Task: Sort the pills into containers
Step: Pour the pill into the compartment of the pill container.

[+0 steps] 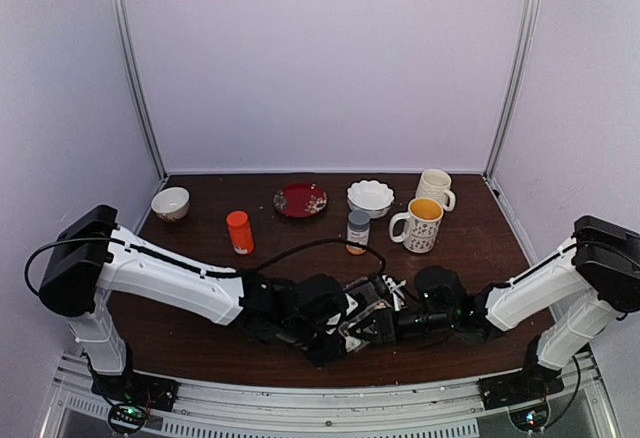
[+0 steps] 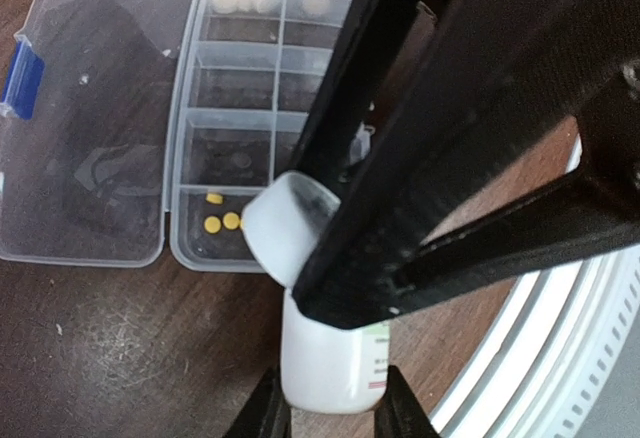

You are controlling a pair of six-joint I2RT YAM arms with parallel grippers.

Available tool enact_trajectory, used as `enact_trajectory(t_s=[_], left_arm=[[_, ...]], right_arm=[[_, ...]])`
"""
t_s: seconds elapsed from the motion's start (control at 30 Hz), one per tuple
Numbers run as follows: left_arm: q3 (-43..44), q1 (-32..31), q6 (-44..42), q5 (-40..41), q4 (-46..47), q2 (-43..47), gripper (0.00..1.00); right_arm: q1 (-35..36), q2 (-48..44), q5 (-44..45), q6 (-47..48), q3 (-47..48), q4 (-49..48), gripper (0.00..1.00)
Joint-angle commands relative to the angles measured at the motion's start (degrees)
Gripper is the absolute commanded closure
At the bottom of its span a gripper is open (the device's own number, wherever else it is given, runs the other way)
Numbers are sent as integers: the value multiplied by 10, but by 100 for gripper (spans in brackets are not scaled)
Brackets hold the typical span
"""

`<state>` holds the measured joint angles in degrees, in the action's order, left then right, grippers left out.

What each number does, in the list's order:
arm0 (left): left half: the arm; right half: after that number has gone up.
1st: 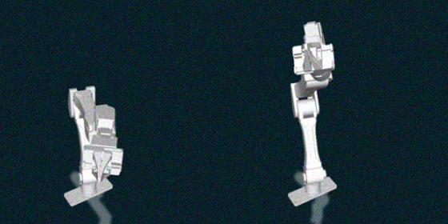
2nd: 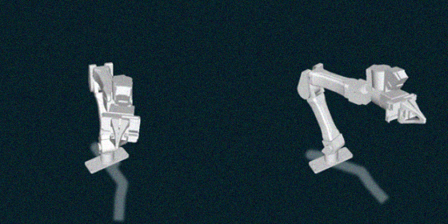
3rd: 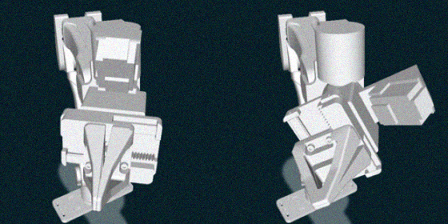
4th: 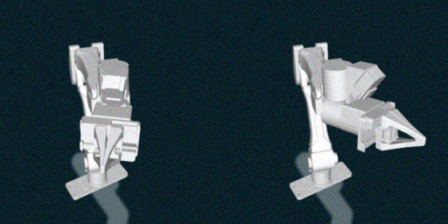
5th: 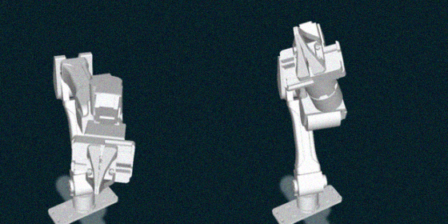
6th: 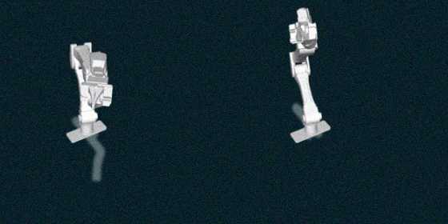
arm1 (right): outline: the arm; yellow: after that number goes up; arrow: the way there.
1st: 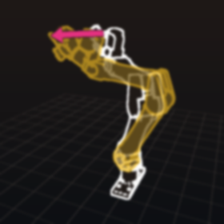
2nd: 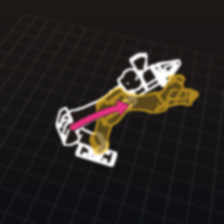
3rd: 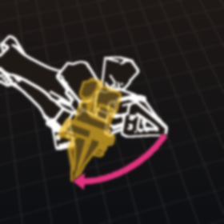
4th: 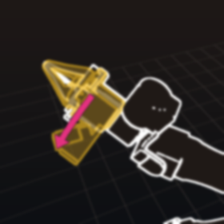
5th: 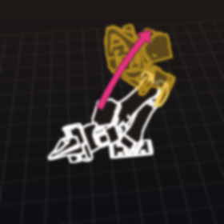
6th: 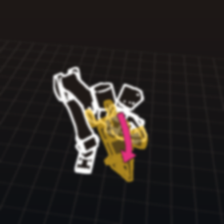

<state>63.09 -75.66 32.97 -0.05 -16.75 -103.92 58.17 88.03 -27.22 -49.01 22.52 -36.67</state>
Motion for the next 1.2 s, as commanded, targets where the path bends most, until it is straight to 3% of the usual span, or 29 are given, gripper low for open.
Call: enact_trajectory(t_s=[0.0,0.23,0.53,0.9,1.17], left_arm=[[3,-1,4,1,25,-5,100],[5,-2,2,3,18,-6,100],[26,-1,-5,12,-6,-8,100],[48,-1,-9,17,-30,-13,100],[47,-1,-8,16,-30,-14,100]], right_arm=[[4,-38,10,8,8,33,100],[6,-81,24,24,9,64,100],[28,19,-10,8,24,29,100],[19,-104,57,64,42,167,100],[23,-46,28,39,26,111,100]])
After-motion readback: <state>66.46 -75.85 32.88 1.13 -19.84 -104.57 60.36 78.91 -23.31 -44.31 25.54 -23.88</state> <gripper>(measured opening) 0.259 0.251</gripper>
